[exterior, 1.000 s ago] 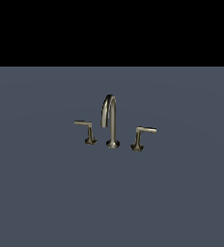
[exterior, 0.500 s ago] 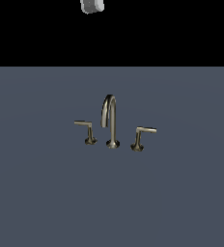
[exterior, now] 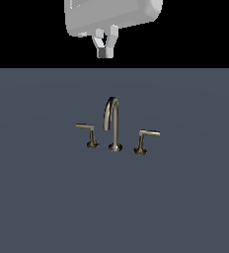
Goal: Turn on the faucet by rotating a designated handle.
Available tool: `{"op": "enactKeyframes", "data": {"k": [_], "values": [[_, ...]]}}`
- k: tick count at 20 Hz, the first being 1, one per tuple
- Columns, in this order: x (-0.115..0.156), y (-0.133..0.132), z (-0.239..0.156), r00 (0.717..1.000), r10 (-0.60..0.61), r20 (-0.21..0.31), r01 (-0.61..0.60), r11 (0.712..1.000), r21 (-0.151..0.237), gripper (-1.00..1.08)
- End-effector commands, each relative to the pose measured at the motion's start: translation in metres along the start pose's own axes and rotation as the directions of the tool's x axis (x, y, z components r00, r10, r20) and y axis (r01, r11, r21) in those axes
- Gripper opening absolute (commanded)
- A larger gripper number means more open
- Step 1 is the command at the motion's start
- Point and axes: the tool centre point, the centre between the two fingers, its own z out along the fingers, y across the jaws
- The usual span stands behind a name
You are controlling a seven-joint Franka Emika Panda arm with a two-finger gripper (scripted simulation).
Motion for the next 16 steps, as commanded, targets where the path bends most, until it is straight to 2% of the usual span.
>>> {"op": "enactKeyframes", "data": {"k": [1, 5, 9, 16], "values": [[0.012, -0.005, 0.014, 0.998, 0.069, 0.000, -0.069, 0.998, 0.002, -1.00], [0.032, -0.010, 0.037, 0.984, 0.176, 0.000, -0.176, 0.984, 0.005, -1.00], [0.052, -0.012, 0.060, 0.960, 0.281, 0.001, -0.281, 0.960, 0.007, -1.00], [0.090, -0.012, 0.100, 0.888, 0.460, 0.001, -0.460, 0.888, 0.009, -1.00]]}}
